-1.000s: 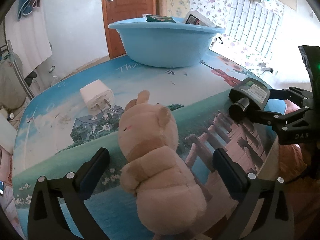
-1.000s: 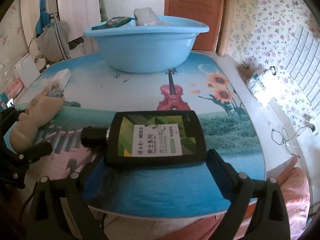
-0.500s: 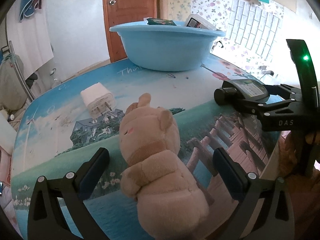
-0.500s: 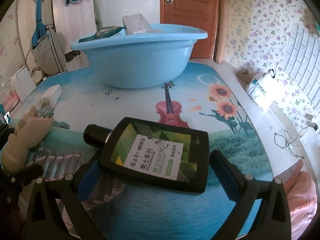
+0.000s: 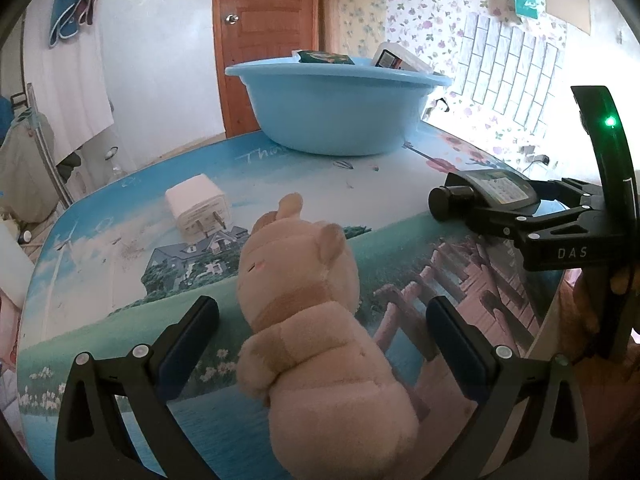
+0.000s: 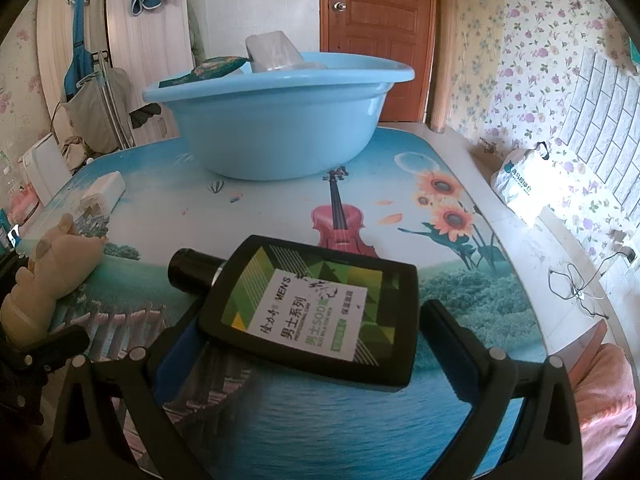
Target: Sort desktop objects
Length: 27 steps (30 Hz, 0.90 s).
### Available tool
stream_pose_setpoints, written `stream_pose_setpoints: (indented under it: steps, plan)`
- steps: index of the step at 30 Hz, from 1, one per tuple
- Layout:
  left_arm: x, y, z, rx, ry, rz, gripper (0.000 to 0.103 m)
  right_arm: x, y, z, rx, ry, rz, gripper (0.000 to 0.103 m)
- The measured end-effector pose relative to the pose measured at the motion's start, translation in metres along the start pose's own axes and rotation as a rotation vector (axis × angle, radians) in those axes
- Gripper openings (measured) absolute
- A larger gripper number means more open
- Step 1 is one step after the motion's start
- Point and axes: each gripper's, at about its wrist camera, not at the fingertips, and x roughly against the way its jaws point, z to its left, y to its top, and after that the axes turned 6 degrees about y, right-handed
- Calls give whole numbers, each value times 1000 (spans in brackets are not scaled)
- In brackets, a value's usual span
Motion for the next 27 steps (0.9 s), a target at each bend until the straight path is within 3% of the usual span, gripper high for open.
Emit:
stream_pose_setpoints:
  steps: [27]
  plan:
    - [-1, -2, 2, 8, 4, -39, 103, 0, 0, 0, 1, 0, -1, 103]
